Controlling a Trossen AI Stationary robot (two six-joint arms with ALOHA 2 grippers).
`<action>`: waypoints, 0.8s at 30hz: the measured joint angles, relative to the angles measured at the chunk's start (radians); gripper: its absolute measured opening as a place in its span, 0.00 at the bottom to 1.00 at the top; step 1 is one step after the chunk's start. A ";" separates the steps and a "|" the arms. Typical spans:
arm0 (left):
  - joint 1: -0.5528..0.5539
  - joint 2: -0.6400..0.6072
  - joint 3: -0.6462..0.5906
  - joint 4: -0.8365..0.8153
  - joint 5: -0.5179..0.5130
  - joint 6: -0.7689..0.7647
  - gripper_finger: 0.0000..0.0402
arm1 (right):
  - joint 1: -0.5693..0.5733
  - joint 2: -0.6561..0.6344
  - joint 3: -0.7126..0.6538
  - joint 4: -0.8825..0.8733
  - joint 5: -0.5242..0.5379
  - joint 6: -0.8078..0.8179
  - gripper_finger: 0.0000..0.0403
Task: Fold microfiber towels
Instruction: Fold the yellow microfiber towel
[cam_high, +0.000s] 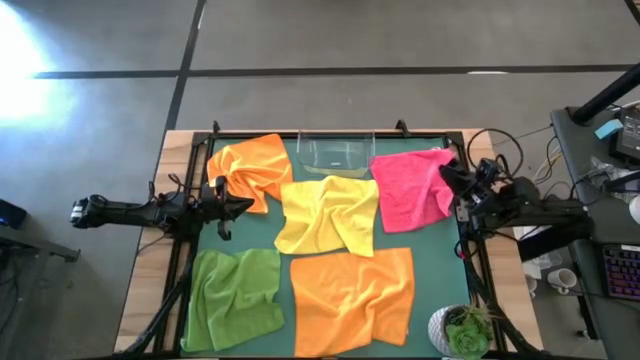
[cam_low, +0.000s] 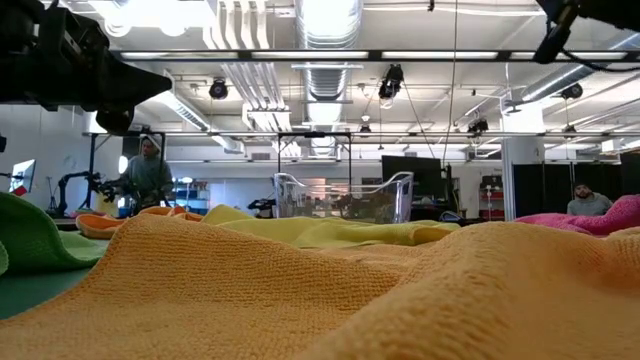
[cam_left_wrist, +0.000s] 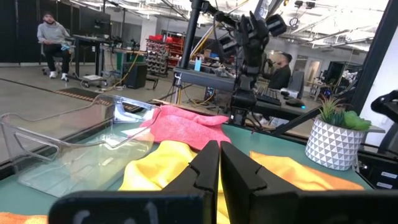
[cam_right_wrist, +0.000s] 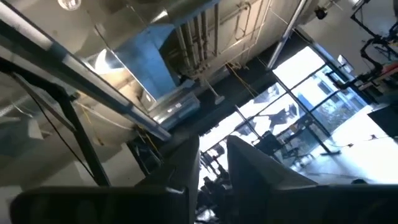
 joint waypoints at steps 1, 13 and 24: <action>0.000 0.000 0.000 0.000 0.000 0.000 0.00 | 0.000 0.025 0.034 -0.053 -0.004 -0.012 0.18; 0.000 0.001 0.000 0.000 0.000 -0.001 0.00 | 0.000 0.344 0.509 -1.010 -0.069 -0.014 0.18; 0.000 0.006 0.000 0.000 0.000 -0.002 0.00 | 0.046 0.484 0.665 -1.205 -0.264 -0.092 0.18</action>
